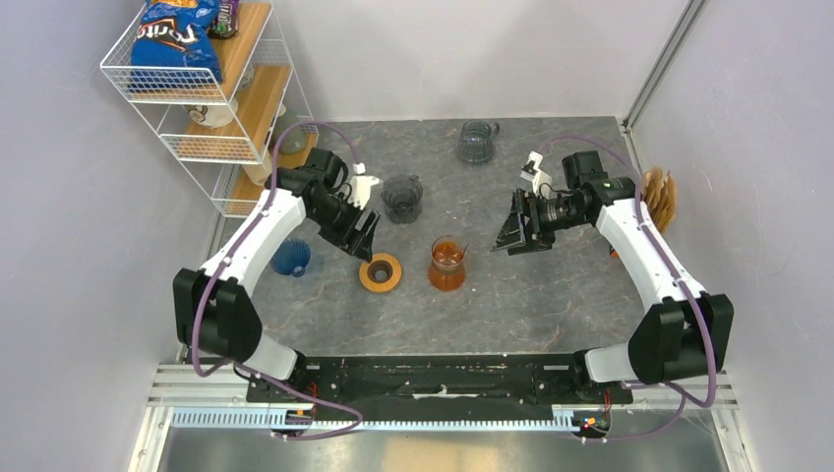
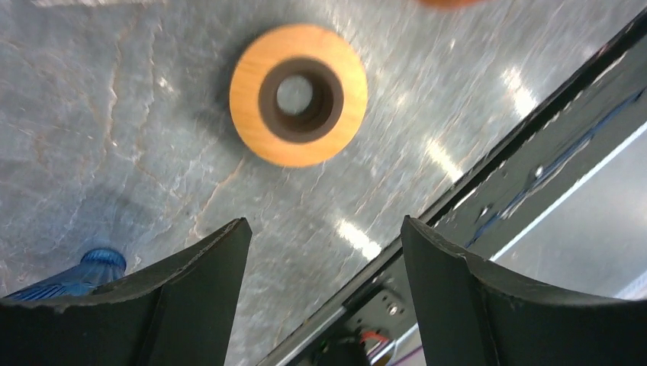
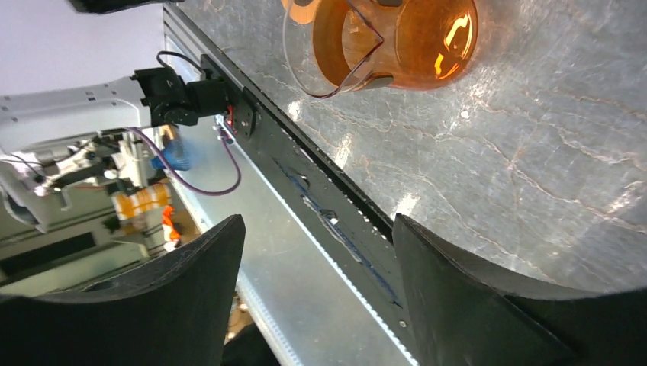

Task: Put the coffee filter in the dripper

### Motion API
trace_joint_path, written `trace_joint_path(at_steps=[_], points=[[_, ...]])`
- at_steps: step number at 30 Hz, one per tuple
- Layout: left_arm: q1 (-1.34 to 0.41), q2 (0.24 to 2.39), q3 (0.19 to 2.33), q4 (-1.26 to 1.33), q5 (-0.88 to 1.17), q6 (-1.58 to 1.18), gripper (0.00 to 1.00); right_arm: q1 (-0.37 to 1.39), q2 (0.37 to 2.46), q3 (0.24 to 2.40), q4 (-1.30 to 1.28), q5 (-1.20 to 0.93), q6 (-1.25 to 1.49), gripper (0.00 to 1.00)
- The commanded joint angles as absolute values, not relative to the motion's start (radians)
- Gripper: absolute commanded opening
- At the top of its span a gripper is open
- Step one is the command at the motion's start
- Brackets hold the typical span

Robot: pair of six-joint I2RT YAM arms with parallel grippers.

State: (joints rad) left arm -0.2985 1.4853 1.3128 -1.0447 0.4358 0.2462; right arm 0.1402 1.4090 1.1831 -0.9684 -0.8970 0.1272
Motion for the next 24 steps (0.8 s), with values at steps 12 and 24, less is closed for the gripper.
trace_joint_path(at_steps=[12,24], points=[[-0.193,1.991,1.624,-1.330,0.633,0.555,0.84,0.138,1.364,1.304,-1.159,-0.806,-0.032,0.97],[-0.180,2.149,1.647,-1.298,0.770,0.563,0.73,0.131,1.377,1.327,-1.196,-0.896,-0.068,0.97]])
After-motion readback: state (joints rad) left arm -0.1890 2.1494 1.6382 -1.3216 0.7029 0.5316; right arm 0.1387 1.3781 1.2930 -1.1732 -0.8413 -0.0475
